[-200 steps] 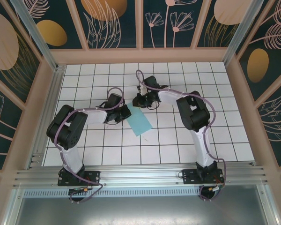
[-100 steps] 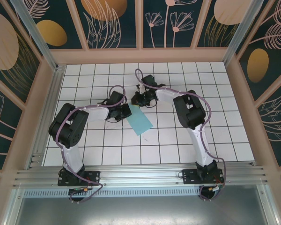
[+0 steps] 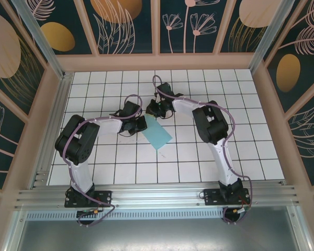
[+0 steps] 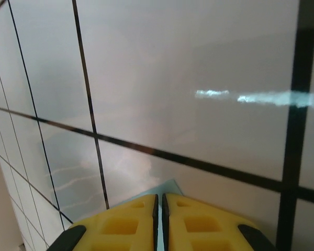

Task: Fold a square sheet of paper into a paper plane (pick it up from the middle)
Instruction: First fold in half a square sheet of paper at the center of the table, then rotate the paper at the center of the table.

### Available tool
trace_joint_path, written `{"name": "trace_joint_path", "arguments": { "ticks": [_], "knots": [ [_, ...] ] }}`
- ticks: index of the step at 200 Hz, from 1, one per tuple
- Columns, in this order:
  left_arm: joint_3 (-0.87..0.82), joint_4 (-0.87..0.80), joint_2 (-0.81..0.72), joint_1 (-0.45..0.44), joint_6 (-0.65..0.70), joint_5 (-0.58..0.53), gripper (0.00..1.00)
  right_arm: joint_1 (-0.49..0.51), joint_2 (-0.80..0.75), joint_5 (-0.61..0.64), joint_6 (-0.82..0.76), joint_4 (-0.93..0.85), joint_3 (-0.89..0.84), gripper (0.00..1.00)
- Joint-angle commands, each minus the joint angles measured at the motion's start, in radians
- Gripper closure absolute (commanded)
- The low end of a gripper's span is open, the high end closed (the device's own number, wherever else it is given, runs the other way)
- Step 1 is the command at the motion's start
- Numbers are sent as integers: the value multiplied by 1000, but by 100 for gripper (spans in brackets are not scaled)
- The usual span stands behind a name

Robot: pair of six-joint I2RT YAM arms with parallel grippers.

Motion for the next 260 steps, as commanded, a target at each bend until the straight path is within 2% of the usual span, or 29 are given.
{"name": "trace_joint_path", "arguments": {
  "ticks": [1, 25, 48, 57, 77, 91, 99, 121, 146, 179, 209, 260],
  "knots": [
    [-65, -166, 77, -6, 32, -48, 94, -13, 39, 96, 85, 117, 5, 84],
    [-66, -160, 71, -6, 34, -51, 94, -54, -8, 66, 91, 152, 4, 83],
    [-46, -131, 41, -6, 32, -38, 93, -61, -112, 60, -7, 101, -18, 78],
    [-31, -118, 23, -6, 28, -31, 92, -63, -160, 75, -56, 66, -46, 73],
    [13, -62, -35, -6, 6, 4, 87, -75, -265, 69, -155, 32, -158, 62],
    [18, -17, -81, -4, -25, 21, 78, -82, -314, 71, -242, -32, -210, 60],
    [13, -3, -112, -5, -44, 11, 72, -81, -343, 93, -293, -71, -246, 57],
    [-50, -1, -189, 7, -89, -47, 65, -63, -415, 103, -369, -121, -339, 53],
    [-156, 16, -269, 28, -149, -69, 58, -37, -441, 65, -402, -157, -396, 53],
    [-285, 110, -334, 29, -242, -3, 53, -24, -401, 26, -414, -190, -423, 60],
    [-365, 175, -383, 29, -281, 28, 51, -24, -387, 11, -400, -191, -454, 57],
    [-389, 122, -420, 29, -265, -8, 42, 35, -382, 39, -392, -251, -512, 54]
  ]
}}
